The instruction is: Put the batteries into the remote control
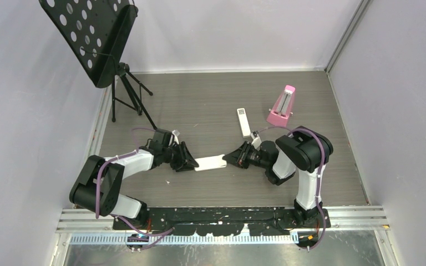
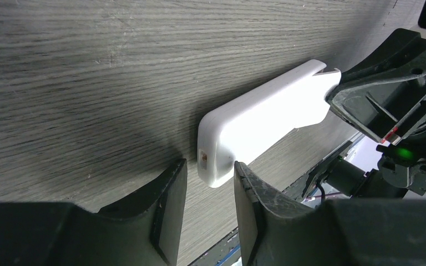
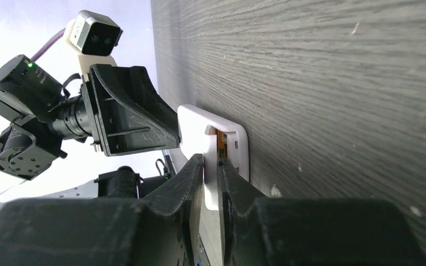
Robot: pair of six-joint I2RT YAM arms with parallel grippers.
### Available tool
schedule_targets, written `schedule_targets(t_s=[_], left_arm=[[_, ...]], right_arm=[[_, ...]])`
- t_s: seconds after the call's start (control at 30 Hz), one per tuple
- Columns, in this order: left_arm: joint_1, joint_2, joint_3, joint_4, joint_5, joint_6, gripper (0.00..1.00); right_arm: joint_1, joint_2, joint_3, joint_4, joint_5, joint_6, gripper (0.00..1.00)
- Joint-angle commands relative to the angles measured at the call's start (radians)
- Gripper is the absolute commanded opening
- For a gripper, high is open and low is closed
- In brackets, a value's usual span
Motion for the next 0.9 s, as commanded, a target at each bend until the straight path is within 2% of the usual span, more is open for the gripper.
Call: schedule_targets(t_s=[0.0,0.33,0.5,0.7,0.87], left_arm=[[-0.001,0.003,0.016,0.001,0.008,0.005,0.39],[-0.002,0.003,0.022,-0.004,0.003,0.008,0.41],[-0.002,0.010,0.030,-0.005,0.001,0.011,0.41],[-0.002,0.021,0.036,-0.006,0.000,0.014,0.42],[-0.002,0.026,0.040,-0.013,-0.001,0.015,0.43]], right_arm=[[0.006,-0.091,0.009,-0.165,0.029,-0.087,0.23],[0.006,-0.256,0.049,-0.441,0.045,-0.192,0.40],[0.005,-0.336,0.083,-0.624,0.068,-0.263,0.45],[0.006,-0.363,0.128,-0.740,0.075,-0.327,0.46],[0.015,-0.356,0.162,-0.810,0.085,-0.370,0.40]])
